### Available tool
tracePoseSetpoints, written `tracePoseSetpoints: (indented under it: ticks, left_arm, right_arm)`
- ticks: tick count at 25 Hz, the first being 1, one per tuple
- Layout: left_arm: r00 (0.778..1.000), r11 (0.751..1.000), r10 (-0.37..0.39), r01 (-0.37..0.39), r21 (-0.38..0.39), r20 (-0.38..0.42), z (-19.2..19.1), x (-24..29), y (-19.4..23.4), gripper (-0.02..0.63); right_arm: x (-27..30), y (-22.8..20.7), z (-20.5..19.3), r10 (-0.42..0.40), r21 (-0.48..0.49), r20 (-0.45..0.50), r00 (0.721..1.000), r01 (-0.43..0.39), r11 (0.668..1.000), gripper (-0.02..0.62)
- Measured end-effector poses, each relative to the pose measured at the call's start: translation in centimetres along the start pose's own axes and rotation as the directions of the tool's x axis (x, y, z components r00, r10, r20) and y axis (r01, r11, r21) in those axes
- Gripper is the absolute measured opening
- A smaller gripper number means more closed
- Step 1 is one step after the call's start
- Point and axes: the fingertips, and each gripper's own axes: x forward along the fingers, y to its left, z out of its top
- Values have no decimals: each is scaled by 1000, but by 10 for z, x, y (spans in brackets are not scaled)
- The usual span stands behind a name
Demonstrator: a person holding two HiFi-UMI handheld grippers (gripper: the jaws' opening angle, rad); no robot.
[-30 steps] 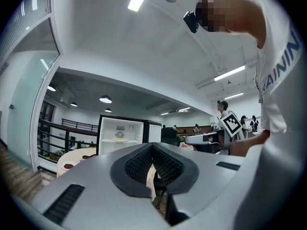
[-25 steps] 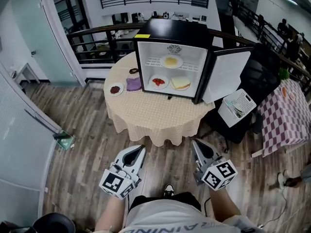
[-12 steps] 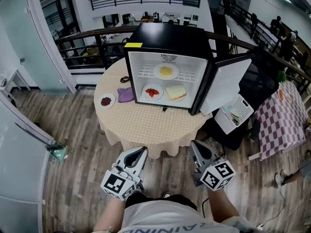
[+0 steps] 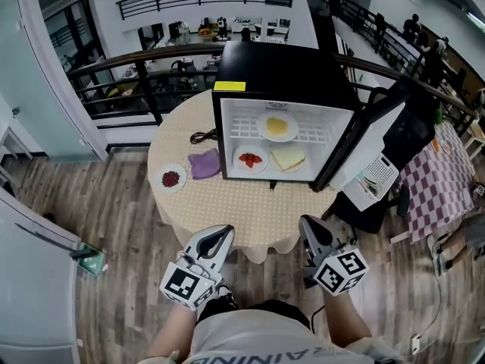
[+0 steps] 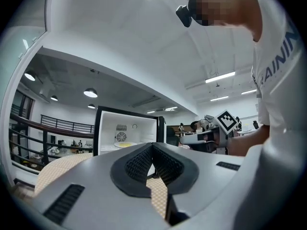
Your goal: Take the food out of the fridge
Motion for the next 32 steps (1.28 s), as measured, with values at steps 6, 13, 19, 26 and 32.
tracePoseSetpoints:
  ticks: [6,13,19,26,32]
  left_arm:
    - [999,998,-44,44,-36,-1,-7,-5,39,6]
    - [997,994,-61,57,-94,-37,-25,13,47,6]
    - [997,990,-44,34,-138,-64,-38,40,32,6]
    - [992,987,-39,19,-158,-122,-58,63,21,6]
    - [989,987,-17,-7,-163,-144,-67,70,27,6]
  right_arm:
    - [28,5,-10,-78,15,-19,997,78,997,18]
    - [36,-21,-23,-127,94,-55,990,132,987,18]
    - [38,-73,-43,-135,294,-128,983,167,941,20]
    - [62,-120,-57,-112,503,-139,984,167,848,51]
    - [116,-131,-31,-81,652,-66,995,104,751,118]
